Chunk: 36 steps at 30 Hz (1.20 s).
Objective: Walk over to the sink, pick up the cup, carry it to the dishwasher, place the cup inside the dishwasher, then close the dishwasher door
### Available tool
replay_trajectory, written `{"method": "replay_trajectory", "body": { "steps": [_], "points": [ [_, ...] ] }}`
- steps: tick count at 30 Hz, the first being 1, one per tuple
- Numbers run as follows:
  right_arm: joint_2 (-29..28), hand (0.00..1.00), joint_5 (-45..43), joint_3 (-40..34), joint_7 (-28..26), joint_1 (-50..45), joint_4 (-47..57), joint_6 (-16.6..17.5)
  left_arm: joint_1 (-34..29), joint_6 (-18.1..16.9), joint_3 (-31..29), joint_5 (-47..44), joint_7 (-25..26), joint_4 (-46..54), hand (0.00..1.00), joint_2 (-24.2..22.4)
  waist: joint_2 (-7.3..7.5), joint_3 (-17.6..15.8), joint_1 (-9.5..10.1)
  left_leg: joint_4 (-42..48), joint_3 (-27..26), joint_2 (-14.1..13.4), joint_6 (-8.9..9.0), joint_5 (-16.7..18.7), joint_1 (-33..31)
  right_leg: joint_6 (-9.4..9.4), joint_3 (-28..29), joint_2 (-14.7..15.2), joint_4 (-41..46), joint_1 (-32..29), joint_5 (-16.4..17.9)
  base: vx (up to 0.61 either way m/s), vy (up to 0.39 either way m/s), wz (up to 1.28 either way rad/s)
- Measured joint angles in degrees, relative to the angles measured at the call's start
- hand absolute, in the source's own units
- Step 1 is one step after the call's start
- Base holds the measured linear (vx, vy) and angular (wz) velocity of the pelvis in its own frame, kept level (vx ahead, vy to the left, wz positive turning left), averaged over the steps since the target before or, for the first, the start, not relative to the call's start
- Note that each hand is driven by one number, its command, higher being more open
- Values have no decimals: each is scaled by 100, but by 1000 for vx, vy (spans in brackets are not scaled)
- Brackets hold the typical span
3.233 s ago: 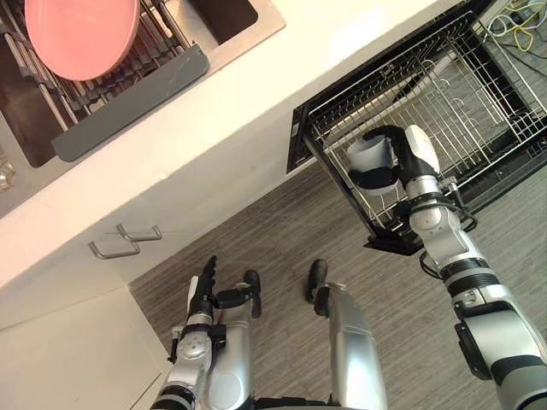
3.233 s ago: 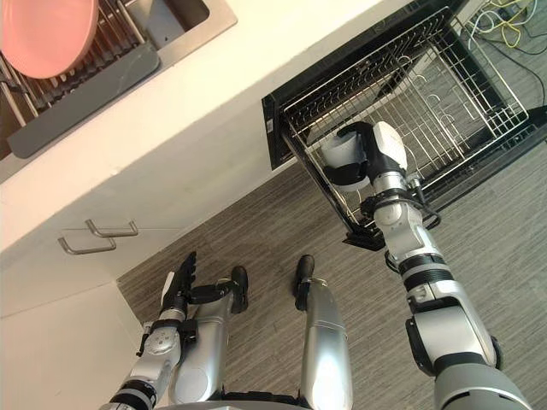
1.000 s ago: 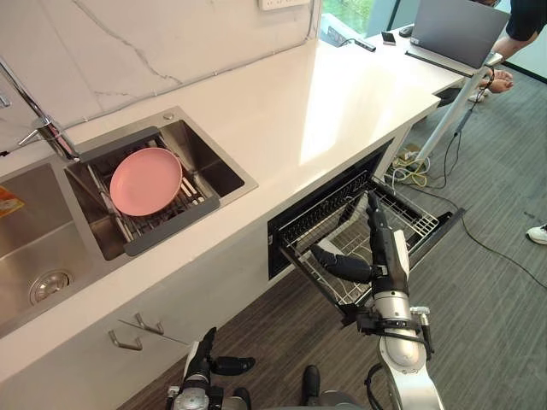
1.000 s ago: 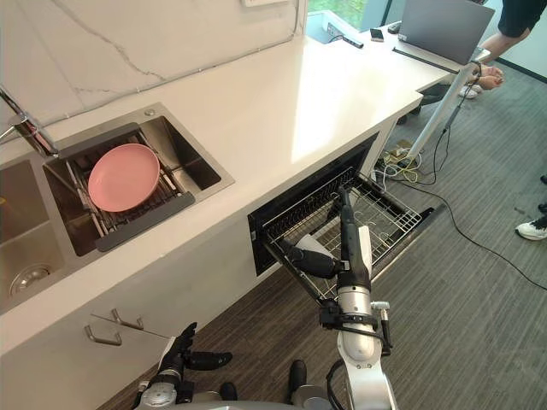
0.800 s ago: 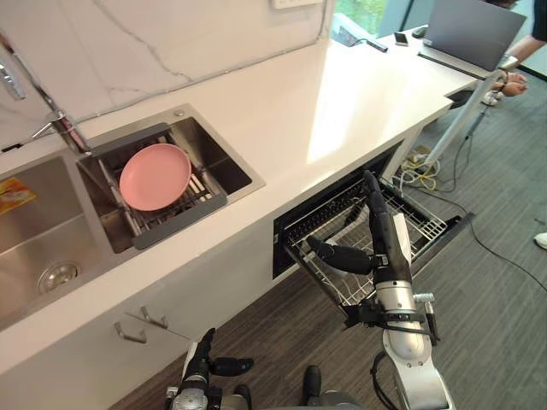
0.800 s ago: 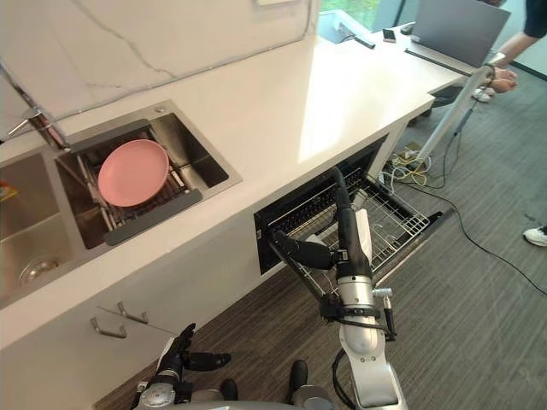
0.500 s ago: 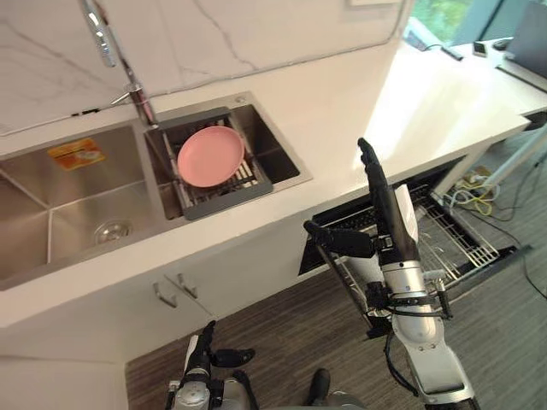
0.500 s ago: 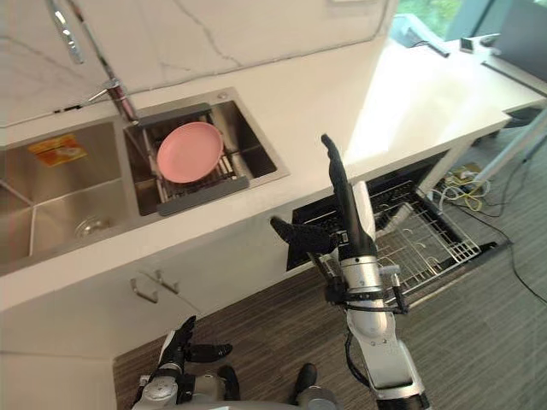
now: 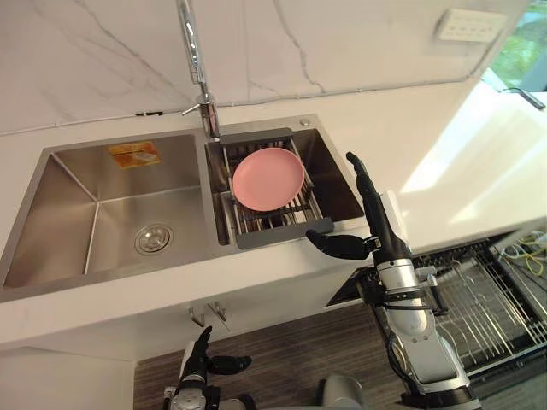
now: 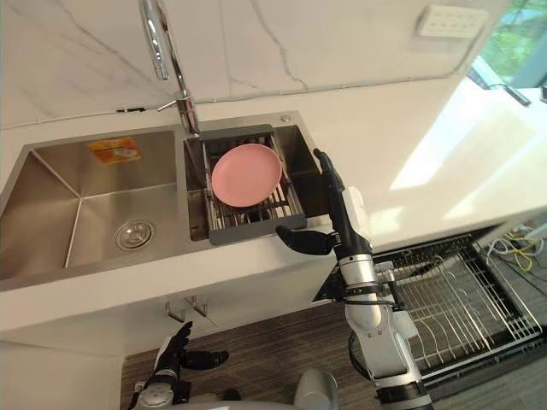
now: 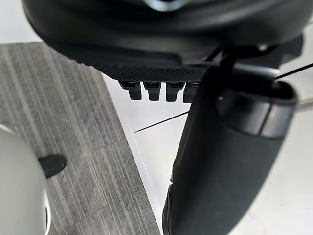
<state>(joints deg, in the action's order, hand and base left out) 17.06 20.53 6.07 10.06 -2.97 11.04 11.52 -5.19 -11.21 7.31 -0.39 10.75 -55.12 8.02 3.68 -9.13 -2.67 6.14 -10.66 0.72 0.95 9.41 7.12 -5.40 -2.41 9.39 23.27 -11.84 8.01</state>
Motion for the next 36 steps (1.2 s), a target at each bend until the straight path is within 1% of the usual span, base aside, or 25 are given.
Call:
{"method": "replay_trajectory", "body": {
  "steps": [1,2,3,4,6,8,9,10,11,12,13,15,17,21,24,27,28,33,35,36],
  "points": [
    [123,100,10,-80,-11,-22,-7,-10,6,13,-16,40,7,-62,100,-110,-152,62,41,65,6,-147,14,18,-3,57,-57,-89,-176,164,-39,234,-88,18],
    [172,100,50,-128,-11,-48,7,-10,-31,2,-15,50,8,-59,100,-138,-208,94,49,89,1,-213,16,19,-11,74,-80,-143,-315,249,-76,206,-77,-7],
    [218,100,128,-257,-10,-114,49,-10,-58,-18,-21,52,9,-60,100,-174,-278,136,51,96,-26,-298,17,20,-9,124,-96,-258,-532,354,-149,183,-86,-13],
    [214,100,156,-420,-7,-243,143,-10,-48,-18,-31,57,7,-62,100,-176,-284,140,44,93,-43,-365,20,20,3,154,-103,-329,-655,415,-179,163,-82,-14],
    [232,100,157,-624,-5,-401,188,-10,-35,8,-99,82,-9,-103,100,-208,-280,140,0,96,-42,-406,34,12,57,156,-106,-380,-846,560,-227,134,-51,-8],
    [267,100,157,-780,-6,-603,191,-22,-28,99,-204,108,-26,-157,100,-220,-276,138,-19,285,-27,-375,50,2,118,130,-107,-328,-1021,801,-265,105,16,3],
    [258,100,157,-796,-10,-690,187,-25,-24,206,-217,159,-267,-164,100,-150,-169,99,-21,620,-5,-317,56,174,10,91,-108,-168,-1156,1011,-320,42,58,11],
    [265,100,157,-796,-14,-683,186,-25,0,270,-172,167,-357,-172,100,-153,-186,104,-34,336,10,-283,68,204,45,63,-113,-146,-1205,1071,-337,6,80,10],
    [317,100,157,-803,-16,-663,179,-21,-14,285,-98,206,-384,-163,100,-243,-336,168,-59,-192,34,-359,119,-186,83,8,-135,-245,-1326,1113,-387,-24,82,5],
    [260,100,159,-788,-53,-668,165,-24,0,294,-46,249,-420,-151,100,-258,-372,208,-43,-249,39,-347,101,-223,131,-46,-133,-258,-1451,1172,-458,-22,72,4],
    [248,100,160,-774,-94,-680,179,-23,-2,288,-18,272,-436,-132,100,-235,-350,206,-39,-242,51,-336,91,-231,115,-45,-142,-252,-1527,1202,-523,-53,87,3],
    [247,100,163,-755,-163,-680,184,-8,15,266,29,337,-461,-124,100,-173,-238,237,3,-227,57,-272,65,-247,105,-70,-140,-212,-1834,1349,-680,-97,63,1],
    [248,100,163,-756,-163,-680,186,-7,9,250,25,336,-439,-133,100,-163,-205,257,4,-209,62,-250,58,-251,107,-80,-147,-197,-2002,1458,-704,-96,11,0],
    [252,100,163,-797,-163,-731,183,-9,-16,181,-5,327,-219,-141,100,-193,-229,255,-1,-311,209,-283,71,-290,64,-50,-265,-245,-2217,1519,-788,-89,-36,12],
    [259,100,163,-795,-164,-734,170,-8,-19,172,-10,317,-200,-141,100,-168,-226,253,15,-453,272,-309,88,-405,46,-18,-326,-278,-2279,1505,-842,-75,-60,15],
    [261,100,163,-796,-164,-734,114,-9,-20,160,-9,311,-198,-141,100,-156,-222,251,17,-527,315,-331,106,-444,44,-14,-382,-299,-2282,1498,-844,-24,-33,7],
    [266,100,161,-775,-214,-727,-46,-10,-1,141,-6,311,-192,-126,100,-129,-200,188,25,-553,359,-375,172,-520,-21,31,-412,-367,-2333,1470,-862,0,0,0],
    [264,100,161,-775,-214,-727,-46,-10,3,141,-6,310,-192,-126,100,-142,-231,169,24,-553,353,-377,172,-520,-19,31,-408,-366,-2335,1465,-862,0,0,0],
    [190,100,161,-776,-210,-730,-46,-11,3,140,-13,293,-192,-126,100,-151,-254,160,19,-554,306,-400,172,-520,-18,31,-395,-367,-2360,1464,-864,0,0,-5],
    [45,100,160,-777,-198,-744,-46,-19,-3,141,-27,259,-191,-130,100,-160,-270,164,14,-556,276,-406,174,-520,-19,35,-392,-371,-2398,1467,-886,0,0,-10]
  ]
}}
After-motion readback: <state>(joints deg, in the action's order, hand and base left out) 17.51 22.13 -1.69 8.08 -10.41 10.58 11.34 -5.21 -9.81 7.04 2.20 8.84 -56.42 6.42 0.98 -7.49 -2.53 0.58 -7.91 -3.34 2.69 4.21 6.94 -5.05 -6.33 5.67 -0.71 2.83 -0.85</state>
